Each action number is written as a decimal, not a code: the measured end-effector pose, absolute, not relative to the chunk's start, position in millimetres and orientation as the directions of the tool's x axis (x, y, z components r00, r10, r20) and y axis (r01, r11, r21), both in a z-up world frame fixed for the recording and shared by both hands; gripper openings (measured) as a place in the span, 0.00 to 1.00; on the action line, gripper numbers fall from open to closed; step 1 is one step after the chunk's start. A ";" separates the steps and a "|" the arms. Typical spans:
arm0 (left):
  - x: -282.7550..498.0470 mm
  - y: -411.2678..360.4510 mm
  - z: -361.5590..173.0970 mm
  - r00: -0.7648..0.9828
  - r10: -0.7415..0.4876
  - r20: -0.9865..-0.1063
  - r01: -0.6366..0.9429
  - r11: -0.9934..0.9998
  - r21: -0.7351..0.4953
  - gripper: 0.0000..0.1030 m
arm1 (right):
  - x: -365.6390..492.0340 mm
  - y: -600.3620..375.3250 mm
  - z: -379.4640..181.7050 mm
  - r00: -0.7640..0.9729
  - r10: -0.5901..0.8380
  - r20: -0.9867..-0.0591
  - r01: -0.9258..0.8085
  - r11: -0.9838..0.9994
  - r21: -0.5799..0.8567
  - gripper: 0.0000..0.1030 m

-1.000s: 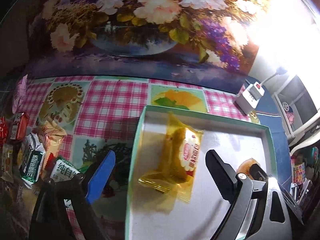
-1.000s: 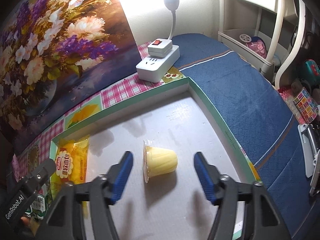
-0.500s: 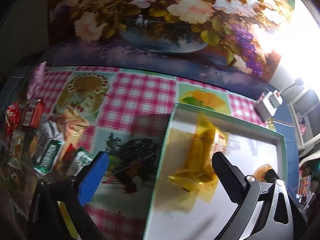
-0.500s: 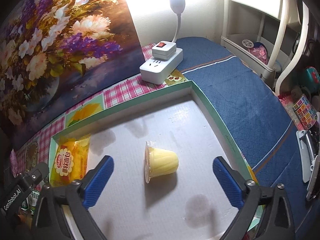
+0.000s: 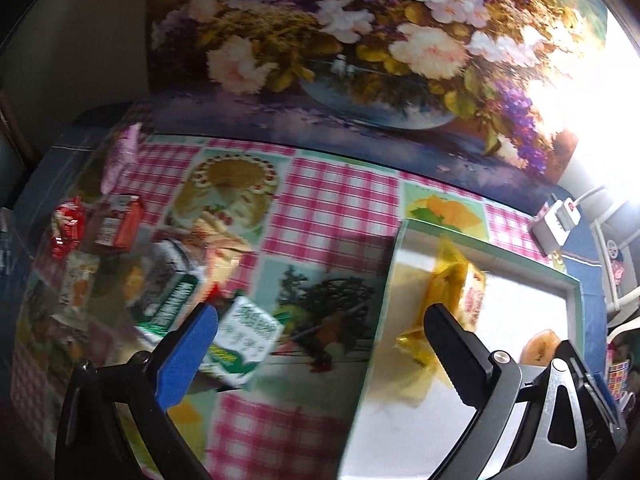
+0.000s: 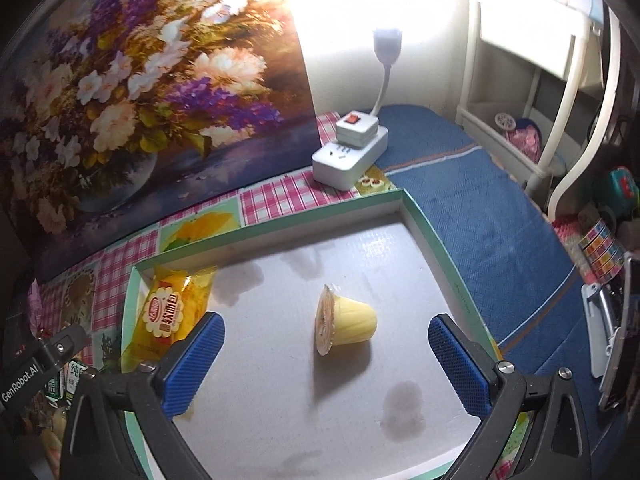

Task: Organize snacks
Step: 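Move both tools back toward the snack pile, then grasp the green BISCUIT box with the right tool while the left tool grasps the clear-wrapped bun, then lift the biscuit box with the right tool while the left tool carries the bun toward the tray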

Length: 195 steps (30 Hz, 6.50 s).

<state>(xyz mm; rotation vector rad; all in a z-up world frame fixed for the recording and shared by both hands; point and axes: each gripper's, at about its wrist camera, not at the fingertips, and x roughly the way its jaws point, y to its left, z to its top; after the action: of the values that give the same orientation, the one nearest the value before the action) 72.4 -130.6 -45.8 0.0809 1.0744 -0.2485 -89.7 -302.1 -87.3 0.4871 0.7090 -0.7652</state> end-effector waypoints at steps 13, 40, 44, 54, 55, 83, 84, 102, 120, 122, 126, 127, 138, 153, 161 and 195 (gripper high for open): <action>80.8 -42.4 -26.0 0.516 0.023 -0.856 0.117 0.988 0.097 1.00 | -75.9 -259.2 -77.2 0.570 -0.358 -0.739 0.697 0.688 0.203 1.00; 91.4 74.0 -53.5 0.397 0.071 -0.915 -0.084 0.996 0.040 1.00 | -2.2 -130.8 -90.1 0.614 -0.143 -0.776 0.430 0.885 0.176 1.00; 93.3 66.3 -67.4 0.354 0.024 -0.935 -0.062 0.998 0.003 1.00 | 3.8 -126.1 -98.6 0.611 -0.127 -0.782 0.413 0.893 0.178 1.00; 91.8 31.8 -84.3 0.296 -0.060 -0.953 0.094 0.995 -0.033 1.00 | -2.8 -142.7 -96.8 0.612 -0.158 -0.775 0.462 0.866 0.188 1.00; 90.8 26.4 -86.8 0.289 -0.057 -0.956 0.118 0.993 -0.023 1.00 | -3.6 -144.9 -96.2 0.612 -0.161 -0.774 0.467 0.863 0.190 1.00; 90.2 41.7 -122.7 0.222 -0.020 -0.975 0.086 0.996 -0.001 0.95 | 20.2 -141.9 -92.0 0.630 -0.107 -0.769 0.445 0.861 0.245 0.99; 90.4 44.3 -123.4 0.221 -0.026 -0.975 0.084 0.996 -0.008 0.95 | 23.6 -139.9 -93.1 0.628 -0.100 -0.772 0.442 0.862 0.248 0.93; 96.4 68.3 -125.1 0.223 -0.103 -0.969 0.069 0.994 -0.090 0.83 | 62.6 -123.6 -128.4 0.595 0.010 -0.804 0.437 0.835 0.334 0.39; 94.1 69.1 -107.7 0.239 -0.103 -0.965 0.073 0.993 -0.087 0.80 | 62.9 -115.4 -130.6 0.573 0.012 -0.819 0.428 0.848 0.312 0.56; 93.9 69.7 -107.1 0.238 -0.097 -0.966 0.076 0.994 -0.081 0.80 | 65.0 -111.3 -130.0 0.570 -0.007 -0.822 0.427 0.857 0.289 0.56; 94.7 69.1 -109.8 0.235 -0.100 -0.967 0.078 0.993 -0.083 0.80 | 68.1 -110.1 -131.9 0.553 -0.035 -0.833 0.447 0.856 0.260 0.56; 94.6 68.8 -110.1 0.235 -0.095 -0.967 0.082 0.994 -0.078 0.80 | 68.6 -111.1 -133.3 0.545 -0.039 -0.838 0.455 0.853 0.256 0.56; 92.5 64.5 -110.6 0.242 -0.097 -0.965 0.091 0.993 -0.077 0.80 | 51.8 -117.8 -136.3 0.511 -0.071 -0.857 0.475 0.854 0.212 0.50; 90.9 37.1 -119.4 0.221 -0.093 -0.971 0.156 0.986 -0.059 0.76 | 40.9 -114.2 -142.5 0.478 -0.125 -0.869 0.462 0.878 0.128 0.43; 92.0 12.9 -133.3 0.243 -0.052 -0.969 0.182 0.983 -0.007 0.76 | 37.5 -114.3 -138.1 0.474 -0.145 -0.868 0.462 0.881 0.105 0.44; 102.9 59.9 -85.8 0.307 -0.234 -0.922 0.175 0.967 -0.187 0.46 | 27.3 -112.6 -123.0 0.513 -0.158 -0.844 0.465 0.877 0.119 0.41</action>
<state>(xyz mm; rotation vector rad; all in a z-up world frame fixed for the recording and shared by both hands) 102.9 59.9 -85.8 -0.0554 1.2297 -0.2709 27.3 -112.6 -123.0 0.3526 0.9648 -0.3843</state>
